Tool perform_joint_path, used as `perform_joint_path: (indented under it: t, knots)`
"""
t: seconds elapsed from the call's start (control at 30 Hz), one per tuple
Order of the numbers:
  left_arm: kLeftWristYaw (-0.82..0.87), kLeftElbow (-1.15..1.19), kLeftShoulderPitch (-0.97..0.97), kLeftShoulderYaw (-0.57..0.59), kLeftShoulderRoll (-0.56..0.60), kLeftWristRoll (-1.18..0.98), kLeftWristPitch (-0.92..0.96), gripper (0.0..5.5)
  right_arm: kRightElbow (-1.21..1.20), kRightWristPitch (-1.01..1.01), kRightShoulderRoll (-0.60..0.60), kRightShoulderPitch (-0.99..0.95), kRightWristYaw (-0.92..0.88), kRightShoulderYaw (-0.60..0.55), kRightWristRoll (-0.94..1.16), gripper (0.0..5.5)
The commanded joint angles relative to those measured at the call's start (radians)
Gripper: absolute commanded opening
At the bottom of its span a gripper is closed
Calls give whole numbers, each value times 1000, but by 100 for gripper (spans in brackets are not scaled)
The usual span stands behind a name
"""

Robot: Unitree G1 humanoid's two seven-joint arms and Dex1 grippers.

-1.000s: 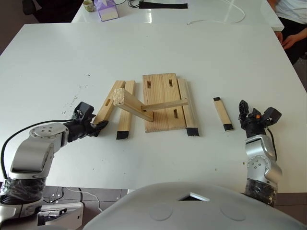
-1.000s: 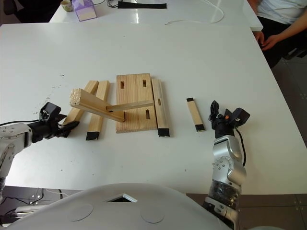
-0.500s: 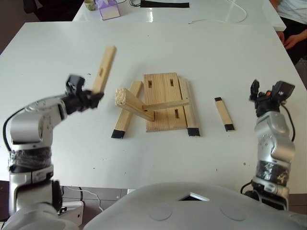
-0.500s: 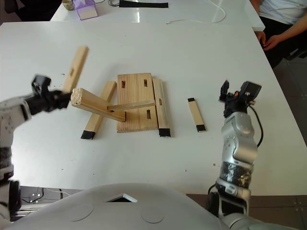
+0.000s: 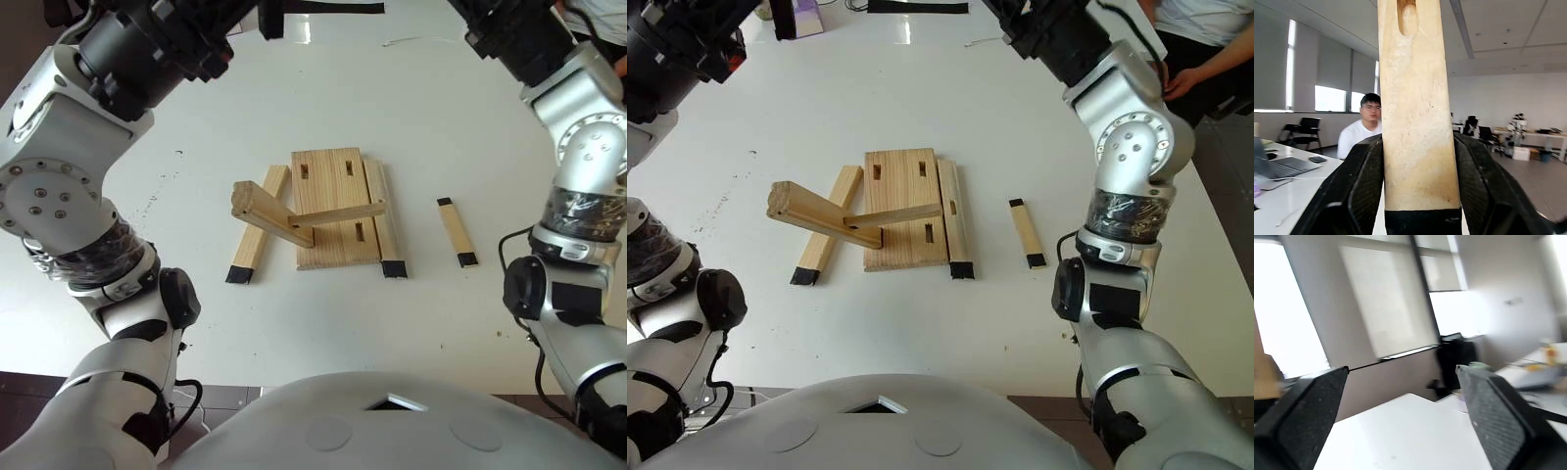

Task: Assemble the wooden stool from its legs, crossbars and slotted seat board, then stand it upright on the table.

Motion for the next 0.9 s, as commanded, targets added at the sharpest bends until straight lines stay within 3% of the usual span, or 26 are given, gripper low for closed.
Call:
perform_joint_path:
  t: [0.03,0.1,0.3,0.77,0.9]
  knots:
    - [-235,38,9,-114,146,46,-3,204,-28,151,-135,-41,175,-25,163,476]
    - [-317,52,27,-144,193,76,-29,204,9,190,-171,-64,204,-10,180,500]
    - [-459,74,46,-217,259,147,-86,204,93,294,-219,-176,251,12,224,500]
    - [-529,98,97,-264,284,246,-162,203,30,364,-194,-214,199,23,294,500]
    - [-528,81,125,-269,286,251,-165,203,31,354,-182,-217,199,53,269,447]
